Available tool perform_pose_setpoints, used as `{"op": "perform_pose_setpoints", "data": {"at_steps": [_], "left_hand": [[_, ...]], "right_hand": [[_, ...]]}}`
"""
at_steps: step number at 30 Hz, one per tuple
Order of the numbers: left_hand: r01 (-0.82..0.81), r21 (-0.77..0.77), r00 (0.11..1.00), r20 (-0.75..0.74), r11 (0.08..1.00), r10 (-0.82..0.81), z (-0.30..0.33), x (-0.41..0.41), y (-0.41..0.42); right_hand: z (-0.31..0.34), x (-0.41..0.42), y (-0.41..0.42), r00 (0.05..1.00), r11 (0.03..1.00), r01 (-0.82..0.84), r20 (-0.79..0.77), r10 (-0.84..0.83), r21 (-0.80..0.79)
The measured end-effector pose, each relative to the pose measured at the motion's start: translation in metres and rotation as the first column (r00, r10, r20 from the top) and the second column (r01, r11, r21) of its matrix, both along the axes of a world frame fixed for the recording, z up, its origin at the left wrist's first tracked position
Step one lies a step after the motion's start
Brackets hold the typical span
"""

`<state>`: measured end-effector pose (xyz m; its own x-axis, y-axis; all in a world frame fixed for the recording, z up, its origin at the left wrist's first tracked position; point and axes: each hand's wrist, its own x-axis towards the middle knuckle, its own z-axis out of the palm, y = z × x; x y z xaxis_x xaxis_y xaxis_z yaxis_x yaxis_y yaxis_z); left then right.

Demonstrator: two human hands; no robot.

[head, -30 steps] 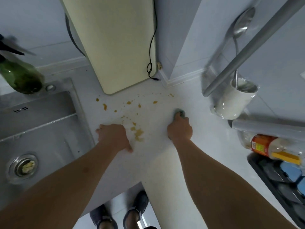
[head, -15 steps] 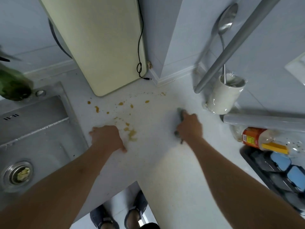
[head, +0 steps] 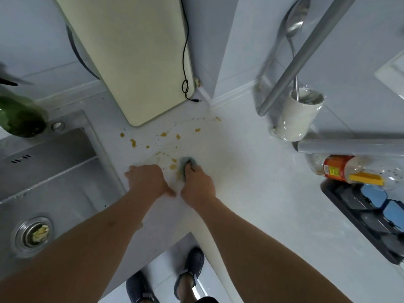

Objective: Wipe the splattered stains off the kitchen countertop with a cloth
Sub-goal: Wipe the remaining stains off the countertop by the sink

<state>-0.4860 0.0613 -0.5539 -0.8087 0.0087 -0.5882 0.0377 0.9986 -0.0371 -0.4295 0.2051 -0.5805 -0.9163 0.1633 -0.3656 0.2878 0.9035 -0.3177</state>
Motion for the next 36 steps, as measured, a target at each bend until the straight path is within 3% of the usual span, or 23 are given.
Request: {"op": "perform_pose_setpoints", "data": {"at_steps": [2, 4, 6, 8, 11, 14, 21, 24, 26, 28, 30, 33, 36], "left_hand": [[0.044, 0.013, 0.999, -0.004, 0.999, -0.044, 0.001, 0.002, -0.002], [0.037, 0.103, 0.999, 0.023, 0.994, -0.039, 0.005, 0.001, -0.011], [0.018, 0.207, 1.0, 0.007, 0.978, -0.02, 0.013, -0.005, -0.029], [0.027, 0.234, 0.998, -0.06, 0.972, -0.013, 0.018, -0.012, -0.054], [0.092, 0.082, 0.996, -0.014, 0.992, -0.092, 0.018, -0.016, -0.086], [0.156, -0.032, 0.988, 0.017, 0.987, -0.155, 0.012, -0.011, -0.101], [0.119, -0.033, 0.993, 0.01, 0.992, -0.119, 0.003, -0.013, -0.095], [0.135, -0.029, 0.99, -0.031, 0.99, -0.136, 0.0, -0.013, -0.098], [0.143, -0.031, 0.989, -0.042, 0.989, -0.144, 0.002, -0.012, -0.101], [0.158, -0.032, 0.986, -0.046, 0.987, -0.16, 0.004, -0.012, -0.105], [0.173, -0.023, 0.984, -0.027, 0.985, -0.174, 0.004, -0.011, -0.107], [0.181, -0.018, 0.983, 0.004, 0.983, -0.181, 0.006, -0.013, -0.107], [0.184, -0.022, 0.983, 0.004, 0.983, -0.184, 0.008, -0.014, -0.105]], "right_hand": [[0.001, 0.011, -0.01, 0.993, 0.993, -0.118, 0.009, 0.118, 0.009], [0.004, 0.017, 0.008, 0.993, 0.992, -0.114, 0.036, 0.112, 0.051], [0.008, 0.019, 0.038, 0.995, 0.992, 0.084, 0.052, -0.089, 0.098], [0.012, 0.022, 0.066, 0.938, 0.933, 0.337, 0.043, -0.345, 0.124], [0.012, 0.019, 0.068, 0.877, 0.877, 0.474, 0.042, -0.478, 0.085], [0.007, 0.001, 0.029, 0.922, 0.922, 0.382, 0.038, -0.385, 0.068], [0.003, -0.069, -0.071, 0.989, 0.989, 0.147, -0.009, -0.147, 0.005], [-0.001, -0.069, -0.113, 0.999, 1.0, -0.026, -0.028, 0.026, -0.013], [-0.004, -0.052, -0.116, 0.984, 0.985, -0.173, -0.047, 0.173, 0.014], [-0.004, -0.033, -0.09, 0.973, 0.975, -0.217, -0.064, 0.22, 0.046], [-0.003, -0.02, -0.043, 0.992, 0.99, -0.114, -0.038, 0.117, 0.086], [0.006, -0.014, 0.016, 0.98, 0.969, 0.186, 0.042, -0.195, 0.165], [0.01, -0.029, 0.009, 0.946, 0.936, 0.318, 0.017, -0.324, 0.15]]}}
